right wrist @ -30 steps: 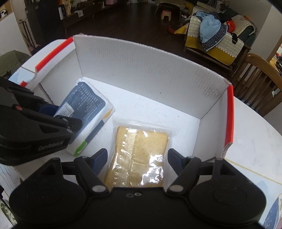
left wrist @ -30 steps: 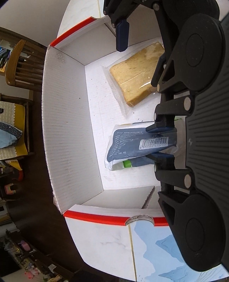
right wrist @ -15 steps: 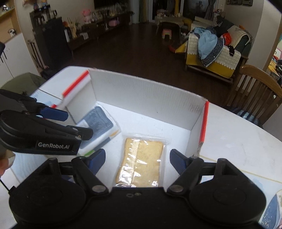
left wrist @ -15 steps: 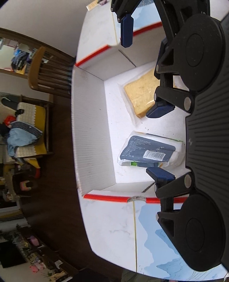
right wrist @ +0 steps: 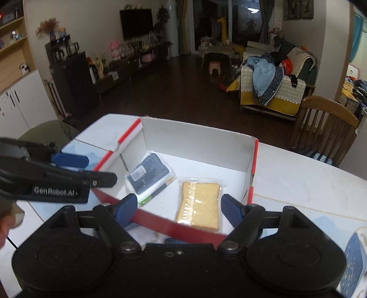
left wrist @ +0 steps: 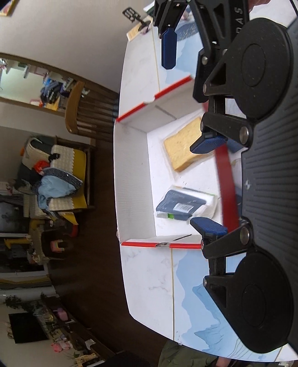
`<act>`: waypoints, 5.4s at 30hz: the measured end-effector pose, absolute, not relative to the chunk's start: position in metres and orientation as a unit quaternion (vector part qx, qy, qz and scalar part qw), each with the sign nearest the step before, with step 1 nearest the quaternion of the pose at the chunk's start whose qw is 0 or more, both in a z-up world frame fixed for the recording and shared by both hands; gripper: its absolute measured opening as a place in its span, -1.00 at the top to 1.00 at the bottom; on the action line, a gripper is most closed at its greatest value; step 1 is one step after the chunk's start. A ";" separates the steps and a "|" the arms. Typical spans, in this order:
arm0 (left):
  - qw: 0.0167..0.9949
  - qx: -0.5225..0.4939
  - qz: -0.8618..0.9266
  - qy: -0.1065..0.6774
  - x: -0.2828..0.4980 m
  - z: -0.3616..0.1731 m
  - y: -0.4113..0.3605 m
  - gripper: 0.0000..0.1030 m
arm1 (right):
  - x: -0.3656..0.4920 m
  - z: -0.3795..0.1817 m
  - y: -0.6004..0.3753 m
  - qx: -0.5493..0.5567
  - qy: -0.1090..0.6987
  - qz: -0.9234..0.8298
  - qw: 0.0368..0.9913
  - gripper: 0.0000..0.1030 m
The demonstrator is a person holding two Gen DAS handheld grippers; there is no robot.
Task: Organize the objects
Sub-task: 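Withdraw both tools from the box back over the table items, then grasp the black snack packet with the left tool while the right tool grasps the bagged pastry, then carry both packets into the red box and open both tools to release them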
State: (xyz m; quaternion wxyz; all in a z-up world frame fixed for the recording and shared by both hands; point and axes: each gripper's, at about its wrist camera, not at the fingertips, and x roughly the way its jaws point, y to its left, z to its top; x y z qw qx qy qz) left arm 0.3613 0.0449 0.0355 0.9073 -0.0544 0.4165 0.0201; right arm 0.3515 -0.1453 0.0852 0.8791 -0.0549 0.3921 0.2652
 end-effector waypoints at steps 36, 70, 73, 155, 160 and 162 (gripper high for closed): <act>0.908 -0.057 -0.039 0.414 0.212 -0.011 0.040 -0.66 | 0.209 0.027 -0.164 -0.027 0.403 0.176 0.898 -0.97; 0.873 -0.014 -0.027 0.487 0.208 -0.117 0.012 -0.97 | 0.186 -0.074 -0.163 -0.110 0.487 0.193 0.844 -0.87; 0.873 -0.006 -0.021 0.487 0.210 -0.120 0.009 -0.97 | 0.188 -0.078 -0.161 -0.115 0.487 0.199 0.843 -0.82; 0.855 -0.033 -0.037 0.516 0.196 -0.116 0.007 0.34 | 0.182 -0.021 -0.173 -0.098 0.440 0.228 0.863 -0.01; 0.858 -0.041 -0.048 0.509 0.195 -0.108 0.008 0.36 | 0.186 -0.015 -0.171 -0.097 0.435 0.230 0.865 -0.01; 0.862 -0.041 -0.051 0.503 0.195 -0.100 0.007 0.36 | 0.188 -0.010 -0.170 -0.096 0.432 0.234 0.866 -0.01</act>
